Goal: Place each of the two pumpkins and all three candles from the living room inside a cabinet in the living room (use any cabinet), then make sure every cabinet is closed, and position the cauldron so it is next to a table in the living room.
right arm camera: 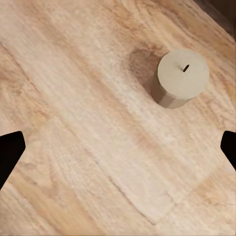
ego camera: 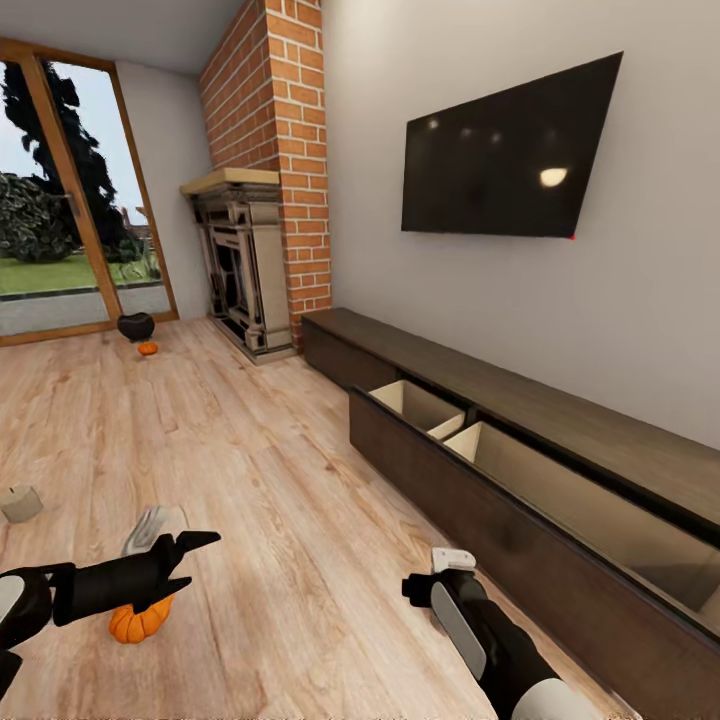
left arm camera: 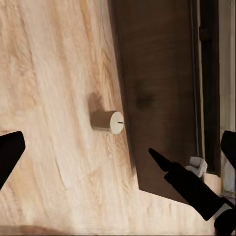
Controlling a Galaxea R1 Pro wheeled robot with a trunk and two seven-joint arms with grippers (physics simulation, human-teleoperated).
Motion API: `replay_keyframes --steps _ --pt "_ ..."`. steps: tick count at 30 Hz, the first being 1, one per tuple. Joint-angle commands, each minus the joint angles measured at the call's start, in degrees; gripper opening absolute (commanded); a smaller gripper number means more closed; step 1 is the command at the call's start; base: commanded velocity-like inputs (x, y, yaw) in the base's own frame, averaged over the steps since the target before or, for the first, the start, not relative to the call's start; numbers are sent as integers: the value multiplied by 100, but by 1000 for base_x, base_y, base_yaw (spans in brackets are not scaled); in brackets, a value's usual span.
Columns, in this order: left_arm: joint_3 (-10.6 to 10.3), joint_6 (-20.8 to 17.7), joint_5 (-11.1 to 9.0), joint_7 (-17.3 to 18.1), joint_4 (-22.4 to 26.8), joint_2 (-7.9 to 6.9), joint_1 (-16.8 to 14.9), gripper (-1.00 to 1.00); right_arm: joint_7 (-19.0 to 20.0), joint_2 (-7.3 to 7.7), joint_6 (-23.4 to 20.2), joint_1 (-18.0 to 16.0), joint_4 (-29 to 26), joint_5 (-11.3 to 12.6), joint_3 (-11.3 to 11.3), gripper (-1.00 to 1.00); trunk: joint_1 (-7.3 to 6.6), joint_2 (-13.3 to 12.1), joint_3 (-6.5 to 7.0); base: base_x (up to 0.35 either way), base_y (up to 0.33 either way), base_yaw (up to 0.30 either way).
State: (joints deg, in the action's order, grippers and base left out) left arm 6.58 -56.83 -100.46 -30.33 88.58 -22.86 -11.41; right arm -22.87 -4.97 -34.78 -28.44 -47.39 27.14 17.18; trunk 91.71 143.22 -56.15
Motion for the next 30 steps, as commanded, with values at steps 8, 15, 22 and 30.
replay_keyframes --steps 8,15,22,30 --pt "1 -20 -889 -27 -4 -38 10 100 -78 6 99 -4 3 59 1 100 19 14 -184 0 0 0" --pt "1 -21 -1206 -26 -15 -41 16 100 -303 13 123 -42 319 46 -131 100 37 23 -339 0 0 0" --pt "-1 -21 -1234 -26 -25 -37 16 100 -482 15 129 -216 693 40 -197 100 55 33 -494 0 0 0" --pt "-2 -29 -1399 -26 -25 -43 16 100 -471 14 887 -651 1937 45 -308 100 76 43 -671 0 0 0"
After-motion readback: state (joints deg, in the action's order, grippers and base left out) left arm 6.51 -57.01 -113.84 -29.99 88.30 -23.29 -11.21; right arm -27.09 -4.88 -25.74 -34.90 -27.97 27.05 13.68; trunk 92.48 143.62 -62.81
